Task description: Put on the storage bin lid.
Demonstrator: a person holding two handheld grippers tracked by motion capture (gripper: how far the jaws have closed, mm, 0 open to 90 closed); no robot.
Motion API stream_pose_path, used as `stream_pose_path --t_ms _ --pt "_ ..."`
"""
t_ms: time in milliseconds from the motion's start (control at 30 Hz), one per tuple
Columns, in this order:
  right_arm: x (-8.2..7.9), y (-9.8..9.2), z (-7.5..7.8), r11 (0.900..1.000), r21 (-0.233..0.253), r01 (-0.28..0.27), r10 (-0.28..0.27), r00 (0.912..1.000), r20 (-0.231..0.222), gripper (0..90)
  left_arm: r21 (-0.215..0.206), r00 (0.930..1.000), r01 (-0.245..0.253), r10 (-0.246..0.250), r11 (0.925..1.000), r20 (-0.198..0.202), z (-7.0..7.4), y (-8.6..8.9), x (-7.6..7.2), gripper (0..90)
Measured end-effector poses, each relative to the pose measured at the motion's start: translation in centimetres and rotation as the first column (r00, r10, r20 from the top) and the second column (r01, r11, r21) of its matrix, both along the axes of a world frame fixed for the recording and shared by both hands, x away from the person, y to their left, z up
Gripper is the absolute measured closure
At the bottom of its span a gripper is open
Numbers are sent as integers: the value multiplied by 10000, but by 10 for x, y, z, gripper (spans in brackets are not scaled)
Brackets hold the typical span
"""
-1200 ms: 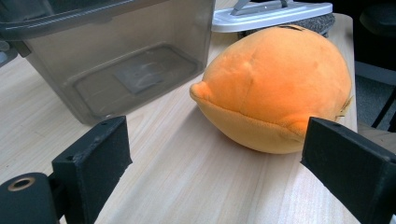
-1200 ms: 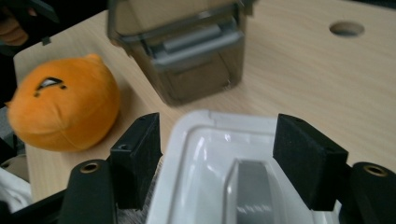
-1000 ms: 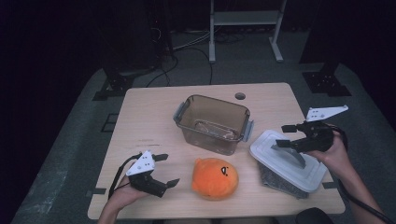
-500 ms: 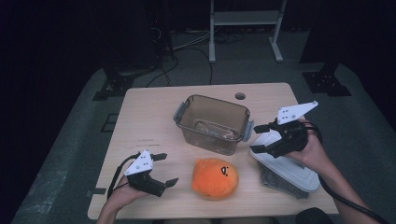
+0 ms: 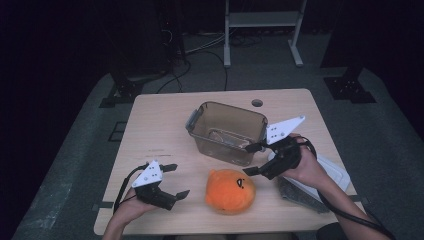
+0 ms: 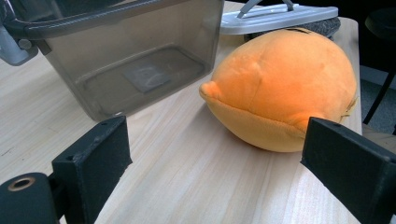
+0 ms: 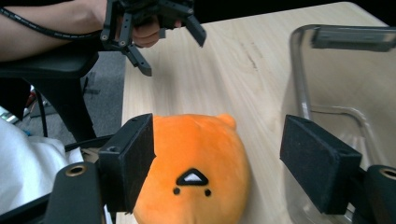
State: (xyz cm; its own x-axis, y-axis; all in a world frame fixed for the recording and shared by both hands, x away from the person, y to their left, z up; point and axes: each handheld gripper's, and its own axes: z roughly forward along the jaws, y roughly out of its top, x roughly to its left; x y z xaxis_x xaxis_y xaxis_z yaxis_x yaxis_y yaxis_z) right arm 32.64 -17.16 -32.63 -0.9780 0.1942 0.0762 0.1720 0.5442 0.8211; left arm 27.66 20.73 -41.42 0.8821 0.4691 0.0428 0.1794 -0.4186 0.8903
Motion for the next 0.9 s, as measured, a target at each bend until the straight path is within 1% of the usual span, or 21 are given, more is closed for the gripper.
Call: stream_pose_path --t_ms 200,533,667,733,900 --pt "0 18 -13 9993 -151 -353 350 9991 -227 251 56 10000 -63 63 10000 22 -1 2 1 71" --pt "0 40 -30 9966 -393 -730 716 9968 -359 250 75 9998 -183 183 9998 -25 -2 4 2 71" --pt "-1 48 -37 9946 -585 -857 834 9957 -409 250 120 9996 -282 282 9995 -2 -3 5 3 71" --pt "-2 52 -42 9933 -736 -894 867 9955 -388 250 50 9994 -356 356 9994 -14 -3 6 4 71" --pt "-2 61 -54 9895 -1026 -1014 968 9941 -493 250 50 9991 -411 412 9991 -35 -4 7 4 71"
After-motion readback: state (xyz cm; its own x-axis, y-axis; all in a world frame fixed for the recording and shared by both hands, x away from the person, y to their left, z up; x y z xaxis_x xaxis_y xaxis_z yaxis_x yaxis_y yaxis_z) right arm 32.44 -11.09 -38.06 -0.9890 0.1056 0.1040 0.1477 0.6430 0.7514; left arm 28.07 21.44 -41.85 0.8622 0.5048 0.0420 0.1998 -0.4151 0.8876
